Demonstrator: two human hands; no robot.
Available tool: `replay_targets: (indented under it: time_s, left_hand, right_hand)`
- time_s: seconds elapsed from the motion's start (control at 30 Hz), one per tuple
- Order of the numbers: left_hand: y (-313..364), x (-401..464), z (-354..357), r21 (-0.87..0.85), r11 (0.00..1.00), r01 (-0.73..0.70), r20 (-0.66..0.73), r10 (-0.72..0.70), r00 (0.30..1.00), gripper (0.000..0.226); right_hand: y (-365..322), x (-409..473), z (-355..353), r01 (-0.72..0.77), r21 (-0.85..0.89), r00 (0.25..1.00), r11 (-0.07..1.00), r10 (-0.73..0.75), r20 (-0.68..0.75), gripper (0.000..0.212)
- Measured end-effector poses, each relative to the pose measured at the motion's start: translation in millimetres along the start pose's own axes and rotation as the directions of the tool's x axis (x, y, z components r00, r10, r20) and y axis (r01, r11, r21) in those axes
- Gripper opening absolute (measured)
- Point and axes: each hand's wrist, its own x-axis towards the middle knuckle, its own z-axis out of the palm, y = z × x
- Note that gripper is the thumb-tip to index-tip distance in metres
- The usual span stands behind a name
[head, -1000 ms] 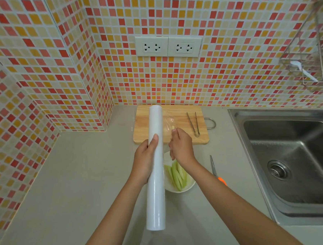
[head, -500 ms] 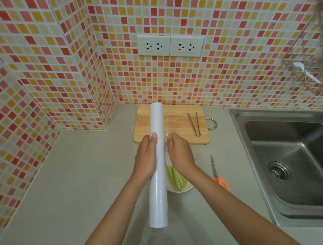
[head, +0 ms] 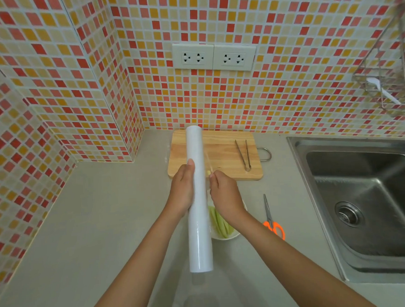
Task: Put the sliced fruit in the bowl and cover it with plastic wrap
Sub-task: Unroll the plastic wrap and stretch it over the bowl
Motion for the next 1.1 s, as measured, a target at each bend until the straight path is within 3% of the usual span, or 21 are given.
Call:
replay_targets:
  time_s: [0.17,0.43,0.57,0.63,0.77,0.87,1.1]
  left_hand:
    - [-1.4,1.9,2.6,0.06,0.998,-0.031,-0.03,0.033,0.999,0.041]
    - [-2.1,3.3,5.1,0.164,0.984,-0.076,-0.091,0.091,0.992,0.039]
    - [0.3,6.0,2.4,0.132,0.987,-0.088,-0.077,0.099,0.992,0.04]
    - [0.0,6.5,0.5,0.109,0.991,-0.081,-0.073,0.089,0.993,0.042]
    - [-0.2,8.0,-3.8,0.08,0.996,-0.048,-0.108,0.056,0.993,0.041]
    - [0.7,11.1,-3.7,0.052,0.998,-0.025,-0.127,0.032,0.991,0.041]
    - [0.2,16.3,-1.6,0.053,0.999,0.011,-0.118,-0.005,0.993,0.047]
  right_hand:
    - [0.5,-3.3,-3.0,-0.132,0.208,0.991,0.969,0.122,0.058,0.042]
    - [-3.0,-11.2,-0.3,-0.028,-0.084,0.995,0.996,0.036,0.095,0.032]
    - [-1.7,-8.0,-1.5,0.024,-0.188,0.995,0.982,-0.005,0.101,0.033]
    - [0.3,-7.0,-3.6,0.002,-0.148,0.996,0.989,0.012,0.091,0.031]
    - [0.8,-14.1,-6.8,-0.118,0.118,0.991,0.986,0.11,0.073,0.039]
    - [-0.1,-29.6,0.6,-0.035,-0.011,0.991,0.999,0.036,0.131,0.039]
    - [1.5,-31.7,5.7,0.124,-0.041,0.989,0.991,-0.12,0.091,0.035]
